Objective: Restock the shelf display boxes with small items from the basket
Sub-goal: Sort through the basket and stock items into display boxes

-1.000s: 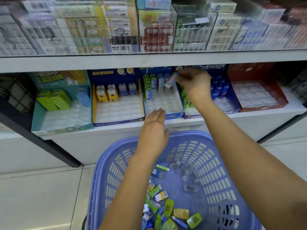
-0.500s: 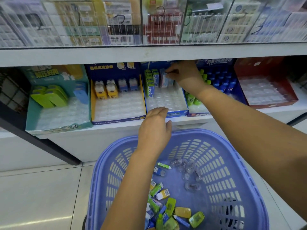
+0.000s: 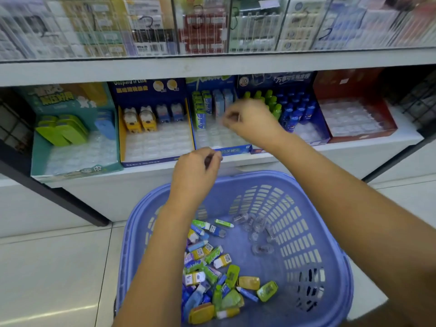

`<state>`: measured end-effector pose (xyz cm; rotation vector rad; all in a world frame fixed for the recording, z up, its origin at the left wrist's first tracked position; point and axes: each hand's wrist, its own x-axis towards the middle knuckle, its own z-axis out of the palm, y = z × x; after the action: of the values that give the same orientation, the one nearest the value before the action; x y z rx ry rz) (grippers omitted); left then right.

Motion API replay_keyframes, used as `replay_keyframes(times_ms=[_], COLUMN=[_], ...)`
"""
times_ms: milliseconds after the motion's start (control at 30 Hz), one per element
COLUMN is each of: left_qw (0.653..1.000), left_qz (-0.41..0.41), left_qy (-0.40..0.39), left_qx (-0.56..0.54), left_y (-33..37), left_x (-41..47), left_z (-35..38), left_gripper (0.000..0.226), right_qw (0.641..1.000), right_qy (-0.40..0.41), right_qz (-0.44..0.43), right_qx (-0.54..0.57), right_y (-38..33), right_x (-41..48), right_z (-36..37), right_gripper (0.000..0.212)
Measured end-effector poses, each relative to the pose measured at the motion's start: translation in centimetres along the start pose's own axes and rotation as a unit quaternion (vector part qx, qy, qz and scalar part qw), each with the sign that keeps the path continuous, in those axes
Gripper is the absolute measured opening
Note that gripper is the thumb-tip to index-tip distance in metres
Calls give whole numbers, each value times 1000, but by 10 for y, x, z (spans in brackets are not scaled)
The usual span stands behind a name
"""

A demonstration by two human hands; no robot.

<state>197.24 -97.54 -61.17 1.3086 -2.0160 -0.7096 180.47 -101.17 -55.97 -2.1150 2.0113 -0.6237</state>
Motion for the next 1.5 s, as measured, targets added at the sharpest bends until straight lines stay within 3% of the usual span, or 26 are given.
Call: replay_keyframes(times_ms=[67, 200, 300, 367, 533, 733, 867, 1033, 1167, 1267, 1333, 1400, 1500], left_qw=[985, 897, 833, 816, 790, 801, 809, 813, 816, 831, 860, 899, 892], left_qz=[-54, -141, -173, -178, -214, -229, -243, -269, -290, -284, -281, -293, -310], left_qy=[-124, -353, -457, -483, -497, -454, -412, -391, -396, -406, -377, -321, -259], left_qx=[103, 226, 259, 264, 288, 316, 342, 338, 304, 253, 197, 56, -205], left_y=[-12, -43, -70, -86, -119, -135, -140, -140, -135, -122, -112, -99, -71], left_x=[-4, -37, -72, -91, -122, -128, -130, -127, -119, -102, -87, -72, -47], left_z=[5, 29, 54, 64, 83, 98, 103, 106, 98, 82, 69, 54, 28], left_gripper=[27, 18, 27, 23, 42, 29, 22, 22, 24, 21, 26, 24, 20], right_qw=[996, 945, 921, 914, 891, 885, 892, 889, 899, 890, 888, 895, 859], right_qy=[-88, -326, -386, -404, -452, -465, -449, -457, -427, -407, -391, -350, -283], right_qz=[-9, 19, 46, 42, 33, 40, 55, 22, 92, 153, 162, 158, 157], right_qx=[29, 12, 26, 14, 22, 7, 19, -19, 40, 140, 179, 227, 398], right_y=[-1, 4, 11, 16, 27, 35, 40, 49, 48, 39, 33, 28, 14], right_x=[-36, -97, -131, -147, -170, -182, -188, -192, -168, -143, -127, -113, -92], right_z=[15, 82, 139, 171, 223, 253, 260, 254, 230, 192, 162, 130, 82], right_gripper=[27, 21, 26, 34, 45, 54, 36, 34, 15, 20, 27, 29, 14])
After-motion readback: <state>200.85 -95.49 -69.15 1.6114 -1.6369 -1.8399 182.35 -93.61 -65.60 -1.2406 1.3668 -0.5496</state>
